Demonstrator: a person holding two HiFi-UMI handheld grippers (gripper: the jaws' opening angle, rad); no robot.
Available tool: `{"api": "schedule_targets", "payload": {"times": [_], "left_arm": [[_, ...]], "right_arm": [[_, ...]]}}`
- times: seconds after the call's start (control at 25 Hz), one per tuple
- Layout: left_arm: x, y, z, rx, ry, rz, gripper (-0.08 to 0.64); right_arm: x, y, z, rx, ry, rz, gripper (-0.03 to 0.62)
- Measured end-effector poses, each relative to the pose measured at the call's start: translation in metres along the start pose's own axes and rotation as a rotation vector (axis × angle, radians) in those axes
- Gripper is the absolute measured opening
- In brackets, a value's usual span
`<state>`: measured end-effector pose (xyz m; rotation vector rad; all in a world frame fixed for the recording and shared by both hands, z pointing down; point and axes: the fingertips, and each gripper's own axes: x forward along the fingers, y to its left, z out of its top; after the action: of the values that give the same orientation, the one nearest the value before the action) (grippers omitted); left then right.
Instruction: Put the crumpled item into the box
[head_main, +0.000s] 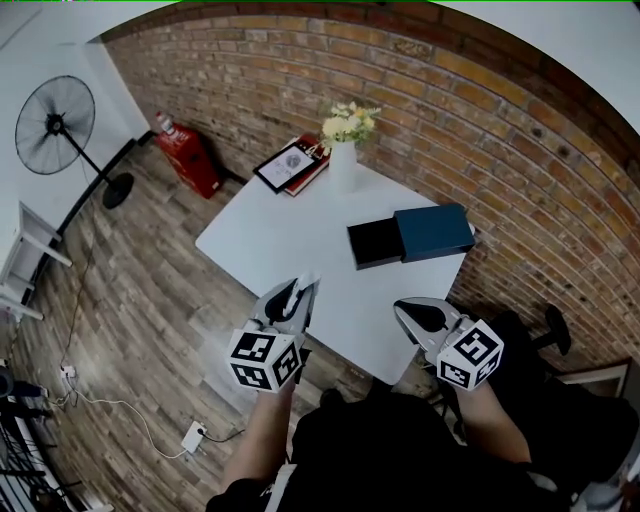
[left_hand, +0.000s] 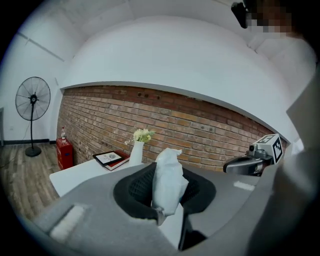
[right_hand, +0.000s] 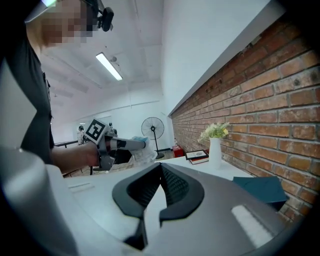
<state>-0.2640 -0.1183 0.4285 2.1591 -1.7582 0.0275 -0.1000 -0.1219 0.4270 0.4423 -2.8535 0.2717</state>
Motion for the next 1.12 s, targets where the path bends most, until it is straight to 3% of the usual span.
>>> {"api": "schedule_targets", "payload": {"times": [0.44, 0.92, 1.12], "left_arm": [[0.083, -0.041, 0.026, 0.055, 0.011, 0.037, 0.077], [0.129, -0.046, 0.033, 0.082, 0.048, 0.005, 0.077], [0.150, -0.028, 0.023, 0.046, 0.084, -0.032, 0.077]], "right_arm": [[-0.030, -0.104, 0.000, 0.048, -0.039, 0.023, 0.000], [-0.007, -0.138, -0.007, 0.130, -0.035, 0.047, 0.000], [0.020, -0.138, -0.007, 0.126, -0.002, 0.055, 0.000]]}}
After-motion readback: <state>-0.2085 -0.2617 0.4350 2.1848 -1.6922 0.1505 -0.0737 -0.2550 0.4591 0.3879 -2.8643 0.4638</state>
